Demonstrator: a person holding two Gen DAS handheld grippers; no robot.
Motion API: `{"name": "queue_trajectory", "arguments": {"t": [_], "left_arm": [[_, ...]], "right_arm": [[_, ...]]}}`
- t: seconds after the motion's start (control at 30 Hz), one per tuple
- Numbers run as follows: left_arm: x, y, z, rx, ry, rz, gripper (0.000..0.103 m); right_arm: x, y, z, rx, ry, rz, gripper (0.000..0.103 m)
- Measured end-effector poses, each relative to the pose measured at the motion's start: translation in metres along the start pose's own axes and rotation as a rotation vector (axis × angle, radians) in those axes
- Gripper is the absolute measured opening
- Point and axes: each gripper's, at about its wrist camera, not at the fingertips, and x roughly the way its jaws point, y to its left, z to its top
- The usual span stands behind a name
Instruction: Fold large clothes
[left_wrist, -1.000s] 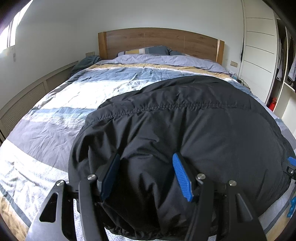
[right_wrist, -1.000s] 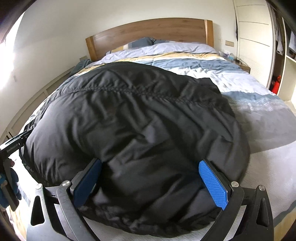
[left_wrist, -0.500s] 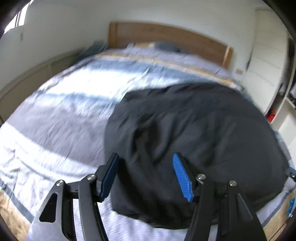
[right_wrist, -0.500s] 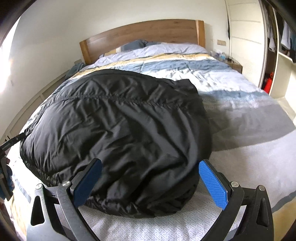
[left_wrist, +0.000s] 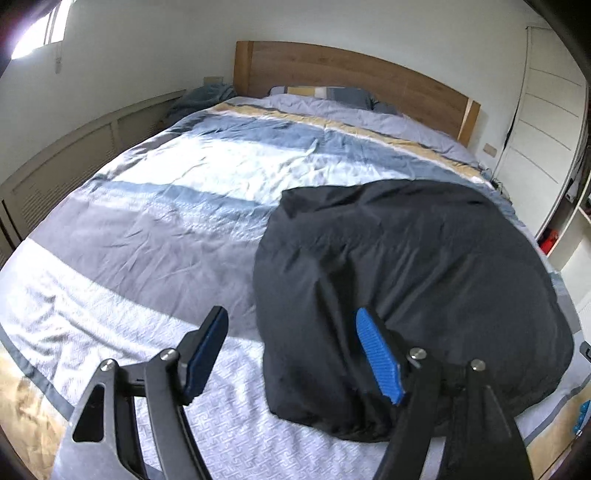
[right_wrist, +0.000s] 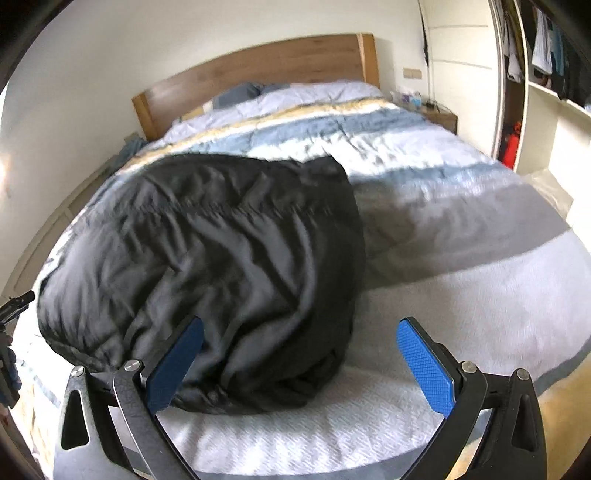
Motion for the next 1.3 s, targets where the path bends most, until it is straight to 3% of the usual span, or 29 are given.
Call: {"name": "queue_trajectory", "arguments": {"t": [0.17,0.37,0.47,0.6,0.73,0.87,0.93,1.0,1.1,1.2,1.3], "left_arm": [[0.000,0.005,0.010,-0.067,0.011,-0.093,0.071],[0.011,0.040,0.025,-0.147,0.029,-0.060,0.071],[0.036,0.054,0.029,-0.191,0.094,-0.117,0.071],[0.081,0.061,0.028,-0.263,0.192,-0.283,0.071],[0.126,0.064,0.018,-0.298,0.275,-0.355,0.072],[0.164,0.069,0.003,-0.351,0.345,-0.488,0.087],[0.179,0.071,-0.004,-0.405,0.372,-0.584,0.091],[0.187,0.069,-0.009,-0.468,0.378,-0.734,0.091],[0.190,0.055,-0.014,-0.478,0.385,-0.887,0.093],[0.194,0.049,-0.018,-0.462,0.400,-0.886,0.094],[0.192,0.039,-0.011,-0.459,0.412,-0.827,0.092]], "right_arm": [[0.003,0.010,0.012,0.017,-0.017,0.068,0.103],[0.005,-0.011,0.022,0.085,-0.021,0.092,0.103],[0.022,-0.029,0.026,0.129,0.024,0.098,0.103],[0.063,-0.054,0.027,0.237,0.128,0.145,0.103],[0.109,-0.068,0.017,0.320,0.245,0.226,0.103],[0.150,-0.074,0.001,0.433,0.337,0.386,0.103],[0.158,-0.072,0.000,0.446,0.346,0.433,0.103],[0.167,-0.063,0.001,0.454,0.379,0.519,0.103],[0.176,-0.050,0.003,0.435,0.393,0.610,0.103],[0.183,-0.052,-0.002,0.452,0.382,0.623,0.103],[0.184,-0.046,-0.003,0.461,0.352,0.579,0.103]]}}
